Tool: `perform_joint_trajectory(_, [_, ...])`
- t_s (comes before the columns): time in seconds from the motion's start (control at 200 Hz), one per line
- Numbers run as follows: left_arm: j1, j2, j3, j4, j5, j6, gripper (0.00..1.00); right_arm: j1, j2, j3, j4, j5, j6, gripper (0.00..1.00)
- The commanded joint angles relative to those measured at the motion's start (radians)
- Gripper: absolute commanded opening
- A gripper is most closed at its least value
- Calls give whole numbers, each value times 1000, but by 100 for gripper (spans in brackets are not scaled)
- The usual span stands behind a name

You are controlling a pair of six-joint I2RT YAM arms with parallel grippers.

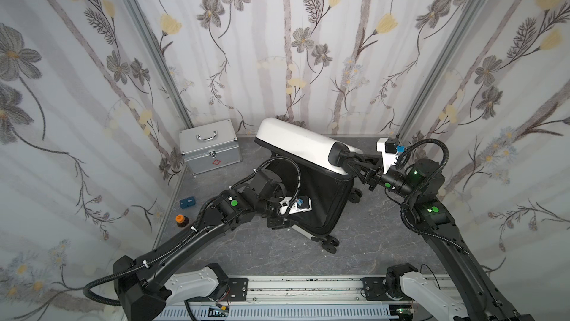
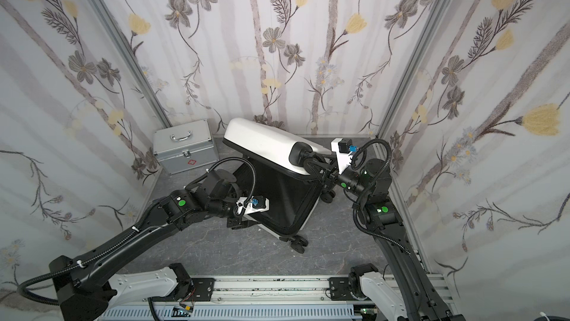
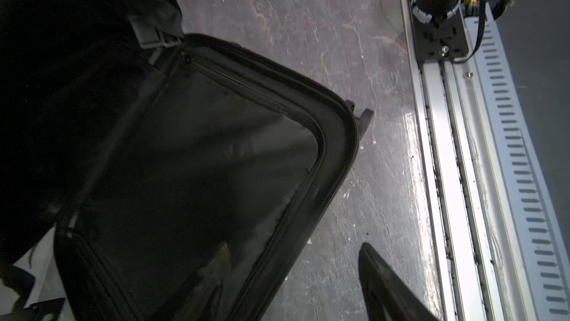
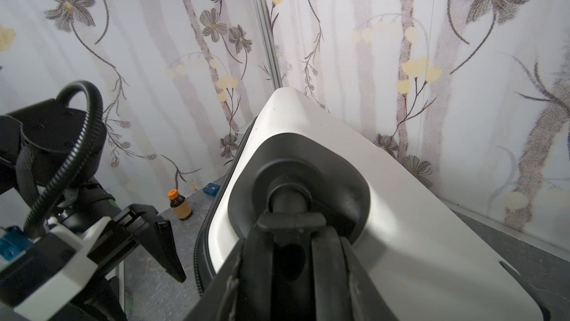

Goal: Open the suitcase zippers
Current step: Open the suitcase at the center of the board.

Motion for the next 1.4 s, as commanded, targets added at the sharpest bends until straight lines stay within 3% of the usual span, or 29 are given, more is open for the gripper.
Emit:
perform_joint_trajectory(0.0, [-7,29,-19,-81,8,100,68,-27,25,12,117,44,5,0])
perform_joint_trajectory(0.25, [-59,89,-68,-105,-30,130,68,-64,97,49,140,15,14,0])
perform_joint_trajectory(0.485, [-75,234,-68,26,-264,182,64,-82,122,63,165,-6,28,0])
perform_joint_trajectory(0.61, [-76,258,-26,67,-214,211,64,-88,116,63,175,-19,36,0])
perform_joint_trajectory(0.764, [-75,155,-65,147,-126,220,64,-106,108,68,198,-63,68,0])
perform_joint_trajectory(0.924, [-76,49,-157,283,-159,241,65,-111,104,72,207,-87,82,0])
perform_joint_trajectory(1.039, [-76,90,-140,242,-211,294,65,-113,104,72,216,-93,86,0])
perform_joint_trajectory(1.274, [-77,213,-78,150,-209,332,64,-114,98,78,221,-104,95,0])
perform_joint_trajectory(1.394, [-76,275,-57,131,-251,355,54,-116,97,83,221,-109,98,0])
